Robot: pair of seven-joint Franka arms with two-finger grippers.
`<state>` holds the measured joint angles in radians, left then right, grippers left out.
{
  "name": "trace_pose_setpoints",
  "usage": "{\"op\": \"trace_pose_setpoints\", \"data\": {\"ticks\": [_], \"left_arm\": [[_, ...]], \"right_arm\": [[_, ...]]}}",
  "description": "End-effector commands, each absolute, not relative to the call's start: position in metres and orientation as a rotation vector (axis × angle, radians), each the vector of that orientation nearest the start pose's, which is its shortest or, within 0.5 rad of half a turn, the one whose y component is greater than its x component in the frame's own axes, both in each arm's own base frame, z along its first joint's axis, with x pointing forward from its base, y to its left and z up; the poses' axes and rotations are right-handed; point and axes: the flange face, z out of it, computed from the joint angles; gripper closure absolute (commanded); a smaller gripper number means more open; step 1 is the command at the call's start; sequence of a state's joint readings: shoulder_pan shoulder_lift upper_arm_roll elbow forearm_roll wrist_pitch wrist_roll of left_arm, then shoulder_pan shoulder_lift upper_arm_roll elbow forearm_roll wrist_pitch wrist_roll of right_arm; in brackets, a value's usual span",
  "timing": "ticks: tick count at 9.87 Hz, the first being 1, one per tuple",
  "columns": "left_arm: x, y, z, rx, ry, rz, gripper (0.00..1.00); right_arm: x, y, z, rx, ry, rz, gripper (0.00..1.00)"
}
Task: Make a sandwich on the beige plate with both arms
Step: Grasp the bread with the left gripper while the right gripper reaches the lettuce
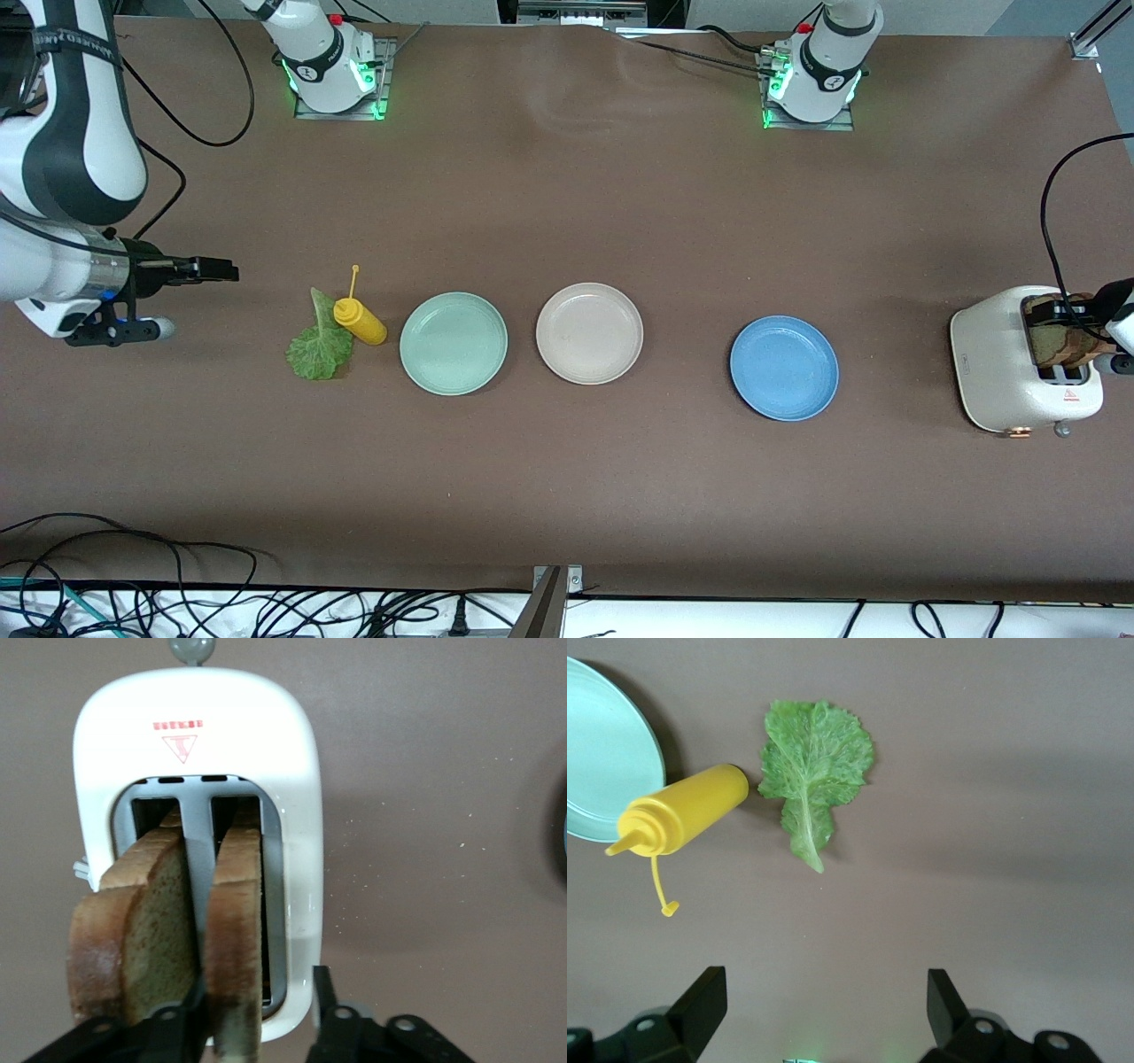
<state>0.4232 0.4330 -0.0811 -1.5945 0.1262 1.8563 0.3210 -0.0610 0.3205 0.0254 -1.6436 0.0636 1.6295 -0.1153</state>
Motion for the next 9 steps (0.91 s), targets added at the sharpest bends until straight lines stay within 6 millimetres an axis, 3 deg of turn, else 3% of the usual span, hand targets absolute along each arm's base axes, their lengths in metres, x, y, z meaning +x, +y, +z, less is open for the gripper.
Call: {"op": "trace_pose_setpoints", "data": {"ticks": [1, 4, 6, 8, 9], "left_arm": [[0.611, 0.246, 0.384, -3.09, 0.044, 0.29, 1.0], [0.609, 0.246, 0.407, -3.076, 0.033, 0.251, 1.0], [0.605, 0.243, 0.433, -3.067, 0.031, 0.231, 1.0], [0.6, 0.225, 0.47, -3.069, 0.055, 0.238, 1.0], [0.607, 0.202, 0.495, -3.075, 0.105, 0.24, 1.0]], "right_arm": [[0.615, -0.02, 0.384, -2.967, -0.099, 0.555, 0.0], [0.618, -0.017, 0.336, -2.897, -0.072, 0.654, 0.0], [0.619, -0.021, 0.313, -2.871, -0.048, 0.687, 0.0], [0.623, -0.019, 0.285, -2.843, -0.027, 0.7, 0.0], [0.626, -0.019, 0.268, -2.833, -0.016, 0.701, 0.0]]}}
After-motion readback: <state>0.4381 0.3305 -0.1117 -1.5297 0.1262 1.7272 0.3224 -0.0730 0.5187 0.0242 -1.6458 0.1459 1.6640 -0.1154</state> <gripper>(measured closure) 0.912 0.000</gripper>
